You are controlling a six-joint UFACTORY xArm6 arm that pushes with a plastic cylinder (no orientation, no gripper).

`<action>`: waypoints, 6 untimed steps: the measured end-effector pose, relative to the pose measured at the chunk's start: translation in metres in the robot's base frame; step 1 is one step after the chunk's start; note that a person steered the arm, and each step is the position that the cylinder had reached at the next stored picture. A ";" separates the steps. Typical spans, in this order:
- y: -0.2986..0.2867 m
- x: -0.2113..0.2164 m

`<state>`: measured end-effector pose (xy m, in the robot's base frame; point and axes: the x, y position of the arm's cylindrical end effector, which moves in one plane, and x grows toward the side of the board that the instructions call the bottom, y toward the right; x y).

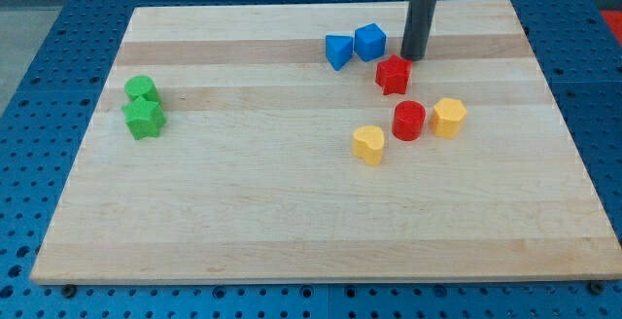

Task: Place the red star above the yellow heart

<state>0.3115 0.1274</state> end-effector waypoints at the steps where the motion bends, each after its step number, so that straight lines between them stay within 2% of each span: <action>1: 0.000 0.002; 3: -0.001 0.028; 6: -0.039 0.039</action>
